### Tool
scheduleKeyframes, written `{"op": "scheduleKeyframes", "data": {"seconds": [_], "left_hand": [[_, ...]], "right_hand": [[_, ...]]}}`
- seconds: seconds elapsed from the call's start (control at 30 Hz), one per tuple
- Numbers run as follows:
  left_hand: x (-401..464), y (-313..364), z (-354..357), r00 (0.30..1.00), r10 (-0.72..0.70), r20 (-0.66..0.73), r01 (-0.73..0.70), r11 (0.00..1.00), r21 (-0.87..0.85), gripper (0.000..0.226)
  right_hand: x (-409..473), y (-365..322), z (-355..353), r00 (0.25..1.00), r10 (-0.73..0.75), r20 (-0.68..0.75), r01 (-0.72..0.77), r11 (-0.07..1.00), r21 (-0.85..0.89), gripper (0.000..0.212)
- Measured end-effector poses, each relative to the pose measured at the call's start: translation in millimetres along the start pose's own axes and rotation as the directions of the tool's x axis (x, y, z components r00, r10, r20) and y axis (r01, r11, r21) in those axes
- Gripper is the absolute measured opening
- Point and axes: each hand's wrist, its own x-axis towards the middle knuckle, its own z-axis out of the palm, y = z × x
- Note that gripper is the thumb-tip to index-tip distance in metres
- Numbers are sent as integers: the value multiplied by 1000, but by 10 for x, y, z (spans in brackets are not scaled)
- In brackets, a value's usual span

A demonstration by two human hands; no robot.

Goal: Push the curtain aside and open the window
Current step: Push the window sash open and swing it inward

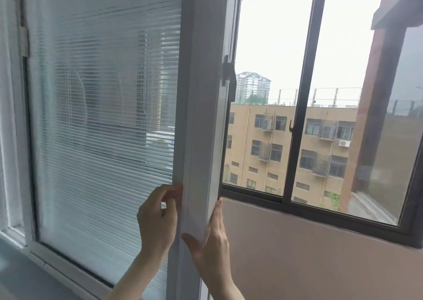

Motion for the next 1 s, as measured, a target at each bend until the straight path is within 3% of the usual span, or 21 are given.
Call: {"op": "scheduleKeyframes", "data": {"seconds": [0.23, 0.67, 1.0], "left_hand": [[-141, 99, 36, 992, 123, -35, -121, 991, 66, 32], [-220, 124, 55, 994, 74, -79, -68, 995, 68, 34], [-189, 132, -31, 996, 84, 32, -87, 992, 87, 37]], "right_hand": [[2, -34, -109, 998, 42, 46, -42, 999, 0, 119], [-23, -132, -72, 999, 22, 34, -20, 999, -44, 112], [-15, -186, -87, 993, 108, 56, -99, 985, -141, 115]]}}
